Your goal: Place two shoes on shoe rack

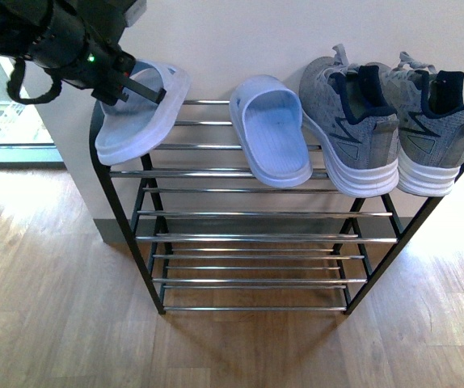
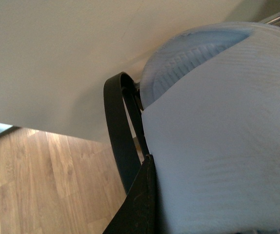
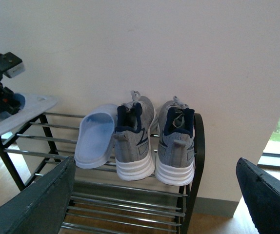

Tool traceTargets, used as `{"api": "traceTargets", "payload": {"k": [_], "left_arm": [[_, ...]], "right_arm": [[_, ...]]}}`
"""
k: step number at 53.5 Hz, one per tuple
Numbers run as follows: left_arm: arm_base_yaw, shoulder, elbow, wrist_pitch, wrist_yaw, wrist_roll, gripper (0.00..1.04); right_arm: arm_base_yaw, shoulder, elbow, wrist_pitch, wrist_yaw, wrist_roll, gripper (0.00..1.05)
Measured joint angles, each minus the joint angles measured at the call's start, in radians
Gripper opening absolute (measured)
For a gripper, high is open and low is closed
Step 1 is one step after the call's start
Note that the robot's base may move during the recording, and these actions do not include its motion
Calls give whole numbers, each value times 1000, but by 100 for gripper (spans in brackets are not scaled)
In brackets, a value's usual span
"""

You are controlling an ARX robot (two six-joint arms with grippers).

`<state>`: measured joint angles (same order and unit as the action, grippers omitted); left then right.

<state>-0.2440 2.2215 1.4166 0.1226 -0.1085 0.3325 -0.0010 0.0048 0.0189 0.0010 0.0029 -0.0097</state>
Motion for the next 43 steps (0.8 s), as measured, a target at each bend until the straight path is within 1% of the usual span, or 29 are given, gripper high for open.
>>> {"api": "traceTargets", "payload": {"k": [7, 17, 21, 22, 23, 27, 29, 31, 32, 40, 43], "left_arm": [[-19, 85, 81, 10, 3, 27, 2], [-47, 141, 113, 50, 5, 89, 2], [-51, 162, 119, 70, 6, 116, 12], [-51, 169, 119, 79, 6, 120, 16], [-51, 171, 119, 83, 7, 120, 17], [-48, 179, 119, 93, 4, 127, 28], [-42, 180, 117, 97, 10, 129, 37], [-36, 176, 113, 105, 22, 136, 44], [-35, 174, 111, 106, 24, 138, 46], [-25, 125, 65, 99, 45, 131, 67], [-27, 85, 43, 66, 62, 98, 76]], "right_arm": [[0, 0, 0, 0, 0, 0, 95], [0, 0, 0, 0, 0, 0, 95], [0, 0, 0, 0, 0, 0, 95], [0, 0, 0, 0, 0, 0, 95], [0, 0, 0, 0, 0, 0, 95], [0, 0, 0, 0, 0, 0, 95], [0, 0, 0, 0, 0, 0, 95], [0, 0, 0, 0, 0, 0, 95], [0, 0, 0, 0, 0, 0, 95], [0, 0, 0, 0, 0, 0, 95], [0, 0, 0, 0, 0, 0, 95]]}}
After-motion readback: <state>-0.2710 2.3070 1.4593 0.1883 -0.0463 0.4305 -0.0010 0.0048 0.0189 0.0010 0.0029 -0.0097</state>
